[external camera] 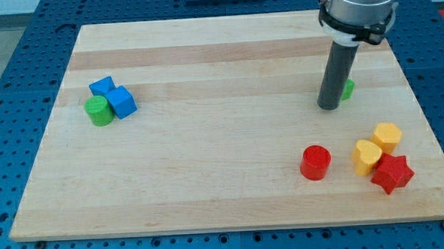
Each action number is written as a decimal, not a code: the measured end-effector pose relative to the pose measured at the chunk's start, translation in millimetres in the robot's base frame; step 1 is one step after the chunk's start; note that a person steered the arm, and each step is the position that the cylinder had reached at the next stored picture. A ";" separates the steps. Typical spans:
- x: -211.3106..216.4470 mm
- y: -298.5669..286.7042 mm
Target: Move the green star towards the center
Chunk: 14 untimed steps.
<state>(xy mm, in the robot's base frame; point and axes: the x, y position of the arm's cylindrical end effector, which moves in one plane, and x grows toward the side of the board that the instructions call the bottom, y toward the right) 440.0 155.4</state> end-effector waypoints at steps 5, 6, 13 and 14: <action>57.6 4.6; 57.5 4.9; -35.8 -53.4; -65.0 -101.7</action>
<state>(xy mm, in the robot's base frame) 375.0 53.8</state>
